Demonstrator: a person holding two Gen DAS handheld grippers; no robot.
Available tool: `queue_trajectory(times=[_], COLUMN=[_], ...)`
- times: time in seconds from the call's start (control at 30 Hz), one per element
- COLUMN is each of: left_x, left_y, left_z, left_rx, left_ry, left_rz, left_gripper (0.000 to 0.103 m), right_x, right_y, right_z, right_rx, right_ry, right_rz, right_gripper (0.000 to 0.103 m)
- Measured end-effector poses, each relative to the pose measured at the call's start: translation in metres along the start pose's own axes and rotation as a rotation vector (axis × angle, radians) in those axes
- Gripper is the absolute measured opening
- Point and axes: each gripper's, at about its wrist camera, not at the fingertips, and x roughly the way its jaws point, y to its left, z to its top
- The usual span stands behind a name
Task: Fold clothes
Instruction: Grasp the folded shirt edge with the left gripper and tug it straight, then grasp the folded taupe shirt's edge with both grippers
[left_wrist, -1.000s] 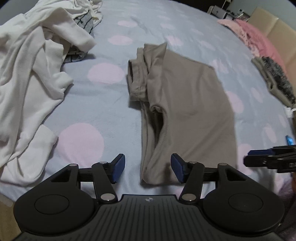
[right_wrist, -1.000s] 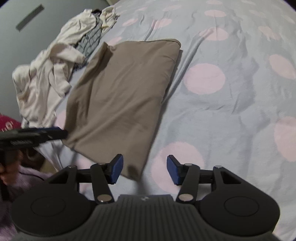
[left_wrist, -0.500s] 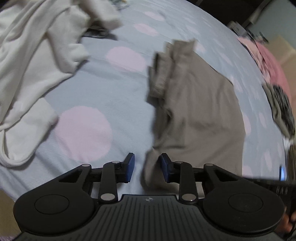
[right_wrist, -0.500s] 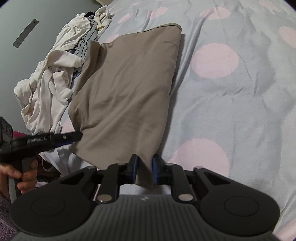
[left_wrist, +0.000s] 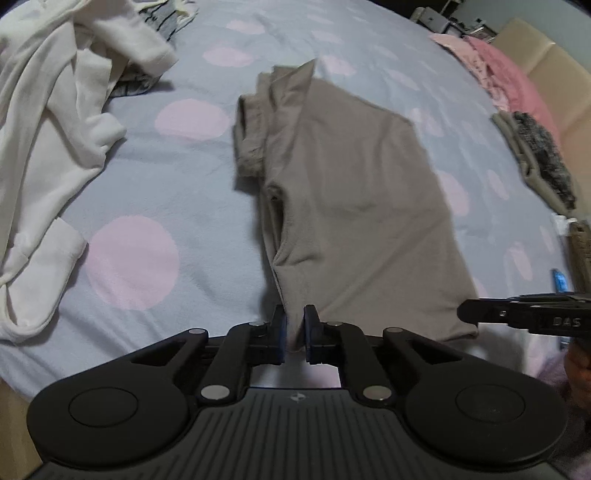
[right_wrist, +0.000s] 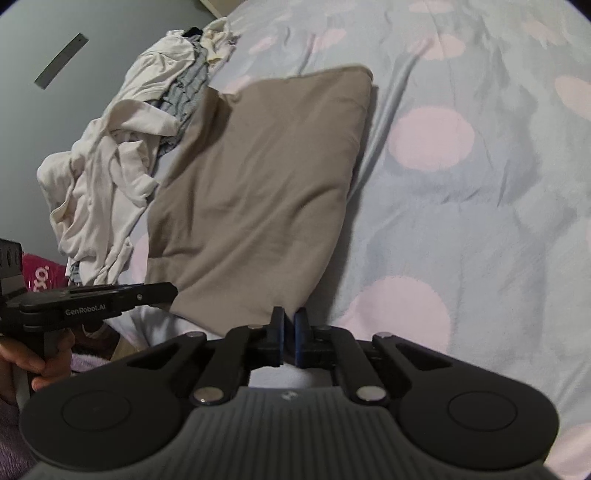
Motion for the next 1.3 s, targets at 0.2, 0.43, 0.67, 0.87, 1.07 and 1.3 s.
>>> queue_trajectory(times=[0.2, 0.43, 0.67, 0.87, 1.07, 1.3], left_x=[-0.010, 0.002, -0.031, -0.019, 0.018, 0.049], left_y=[-0.019, -0.014, 0.000, 0.000, 0.003, 0.025], left_z=[-0.016, -0.021, 0.006, 0.045, 0.065, 0.076], left_rx=[0.057, 0.054, -0.018, -0.055, -0.022, -0.109], left_ry=[0.091, 0.184, -0.015, -0.138, -0.172, -0.163], left_rz=[-0.034, 0.054, 0.013, 0.027, 0.102, 0.038], left_gripper=[0.007, 0.018, 0.055, 0.059, 0.060, 0.056], right_x=[-0.028, -0.013, -0.027, -0.031, -0.019, 0.003], right_y=[0.002, 0.002, -0.011, -0.012, -0.012, -0.028], right_z=[-0.004, -0.020, 0.004, 0.036, 0.064, 0.086], right_rx=[-0.070, -0.156, -0.076, -0.015, 0.007, 0.059], right_ry=[0.076, 0.158, 0.093, -0.042, -0.125, -0.151], right_rz=[-0.038, -0.102, -0.116, -0.073, -0.047, -0.038], right_gripper=[0.005, 0.006, 0.034, 0.049, 0.049, 0.049])
